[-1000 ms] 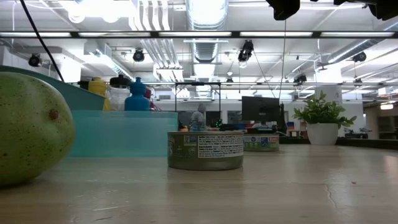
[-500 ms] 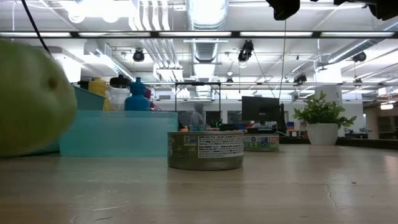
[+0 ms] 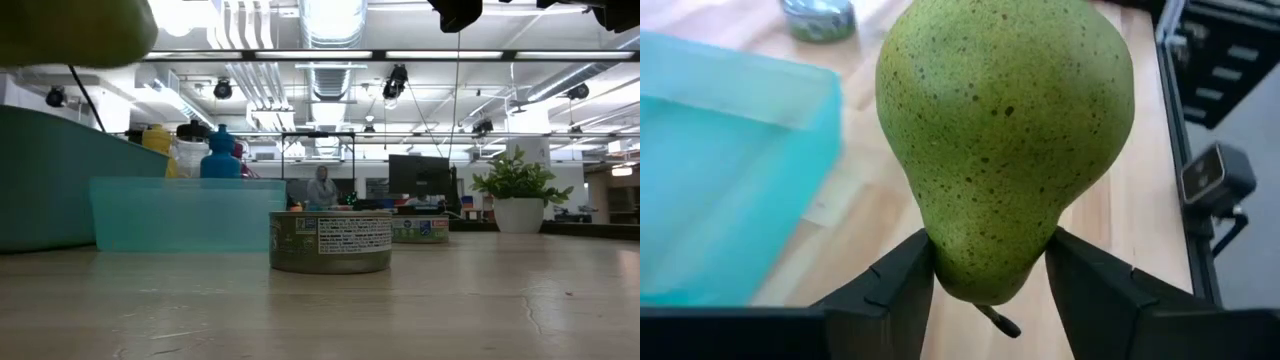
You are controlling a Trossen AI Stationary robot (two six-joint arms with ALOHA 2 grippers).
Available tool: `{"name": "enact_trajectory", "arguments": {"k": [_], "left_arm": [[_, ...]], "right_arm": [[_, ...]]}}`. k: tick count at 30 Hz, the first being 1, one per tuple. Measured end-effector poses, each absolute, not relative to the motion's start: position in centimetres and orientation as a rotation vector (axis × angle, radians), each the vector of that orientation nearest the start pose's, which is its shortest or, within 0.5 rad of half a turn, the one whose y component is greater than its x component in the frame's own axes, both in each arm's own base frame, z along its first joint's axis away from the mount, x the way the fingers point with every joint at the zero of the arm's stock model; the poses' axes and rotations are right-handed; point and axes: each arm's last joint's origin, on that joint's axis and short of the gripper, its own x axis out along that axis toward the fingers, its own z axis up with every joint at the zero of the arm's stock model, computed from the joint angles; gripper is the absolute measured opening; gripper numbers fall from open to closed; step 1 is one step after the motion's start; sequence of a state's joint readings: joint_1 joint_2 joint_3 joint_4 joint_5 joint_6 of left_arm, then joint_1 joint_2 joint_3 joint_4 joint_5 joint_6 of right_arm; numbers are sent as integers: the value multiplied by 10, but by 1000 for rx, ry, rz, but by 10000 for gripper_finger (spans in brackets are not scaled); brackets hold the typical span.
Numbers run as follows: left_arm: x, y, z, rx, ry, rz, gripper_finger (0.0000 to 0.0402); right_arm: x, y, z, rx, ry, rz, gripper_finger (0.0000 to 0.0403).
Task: Pick & Place Food Item
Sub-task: Put the pear into the green bin
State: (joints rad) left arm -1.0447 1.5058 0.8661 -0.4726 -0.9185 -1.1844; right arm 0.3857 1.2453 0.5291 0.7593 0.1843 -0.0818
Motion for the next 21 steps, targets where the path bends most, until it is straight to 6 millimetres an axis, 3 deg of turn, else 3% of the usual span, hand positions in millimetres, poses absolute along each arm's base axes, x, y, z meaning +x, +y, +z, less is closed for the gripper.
{"name": "enact_trajectory", "arguments": {"k": [10,21], "left_arm": [[128,-174,238,-340,584,334,183],[98,-133,264,-481,840,461,183]], "right_arm": [[239,91,242,-69,-50,200,400],[239,91,242,-69,-50,200,400]]}}
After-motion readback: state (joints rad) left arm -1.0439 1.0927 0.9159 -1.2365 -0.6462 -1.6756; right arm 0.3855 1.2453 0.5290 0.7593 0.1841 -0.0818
